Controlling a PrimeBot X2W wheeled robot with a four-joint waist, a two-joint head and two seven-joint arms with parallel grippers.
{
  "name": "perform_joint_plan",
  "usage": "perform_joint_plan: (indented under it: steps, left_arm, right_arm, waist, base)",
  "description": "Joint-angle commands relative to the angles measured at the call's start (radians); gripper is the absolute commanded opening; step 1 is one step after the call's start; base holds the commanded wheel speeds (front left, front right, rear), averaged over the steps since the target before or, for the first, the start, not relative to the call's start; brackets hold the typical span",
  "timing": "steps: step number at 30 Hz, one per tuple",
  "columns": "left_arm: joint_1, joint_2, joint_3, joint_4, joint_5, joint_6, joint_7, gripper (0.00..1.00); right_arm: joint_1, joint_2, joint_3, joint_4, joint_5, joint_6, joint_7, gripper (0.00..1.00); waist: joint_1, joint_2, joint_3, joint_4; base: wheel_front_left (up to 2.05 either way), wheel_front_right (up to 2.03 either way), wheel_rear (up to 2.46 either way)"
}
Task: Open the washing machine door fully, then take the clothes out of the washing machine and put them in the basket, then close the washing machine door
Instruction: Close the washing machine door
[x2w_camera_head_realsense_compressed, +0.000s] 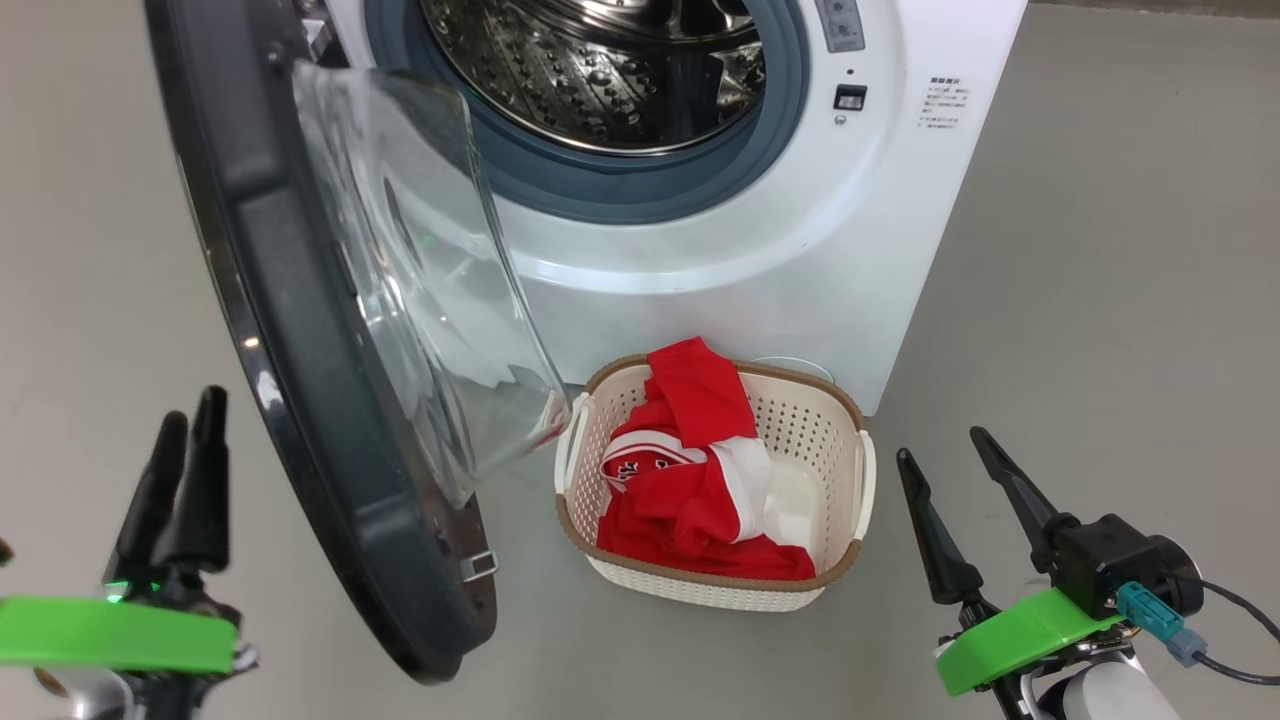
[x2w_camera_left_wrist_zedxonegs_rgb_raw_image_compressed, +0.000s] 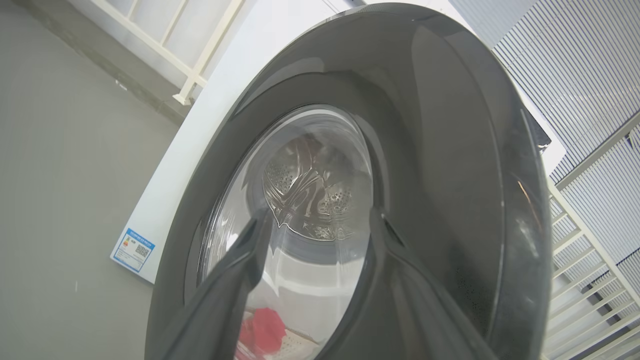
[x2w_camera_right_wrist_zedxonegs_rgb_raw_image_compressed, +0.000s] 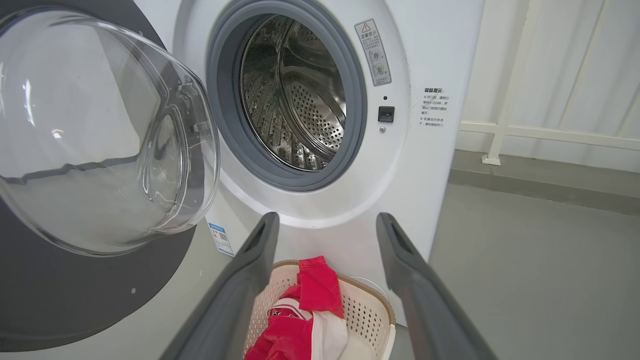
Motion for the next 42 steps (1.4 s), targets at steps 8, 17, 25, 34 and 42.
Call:
perform_joint_plan:
  steps: [8, 17, 25, 34, 42]
  left_arm:
    - [0.035, 0.043, -0.029, -0.059, 0.244, -0.025, -0.175, 1.00]
    - [0.137, 0.043, -0.034, -0.071, 0.484, 0.030, -0.244, 1.00]
    - [0.183, 0.006, -0.035, -0.062, 0.574, 0.032, -0.250, 1.00]
    - [0.202, -0.022, -0.033, -0.025, 0.642, 0.021, -0.250, 1.00]
    - [0.197, -0.034, -0.020, -0.007, 0.669, 0.019, -0.250, 1.00]
  right_arm:
    - [-0.025, -0.001, 0.025, -0.025, 0.014, 0.006, -0.006, 1.00]
    - [-0.014, -0.001, 0.028, -0.028, 0.023, 0.006, -0.006, 1.00]
    - [0.002, -0.001, 0.025, -0.048, 0.016, 0.006, -0.006, 1.00]
    - [0.024, -0.001, 0.017, -0.071, 0.015, 0.006, -0.006, 1.00]
    - [0.026, -0.001, 0.016, -0.074, 0.014, 0.006, -0.006, 1.00]
  waist:
    - [0.0000, -0.0001, -0.011, 0.006]
    - [0.0000, -0.0001, -0.028, -0.006]
    - [0.0000, -0.0001, -0.039, -0.003]
    - [0.0000, -0.0001, -0.043, 0.008]
    - [0.0000, -0.0001, -0.047, 0.016]
  base:
    - [0.00, 0.00, 0.00]
    - [0.00, 0.00, 0.00]
    - [0.00, 0.00, 0.00]
    - [0.00, 0.00, 0.00]
    - [0.00, 0.00, 0.00]
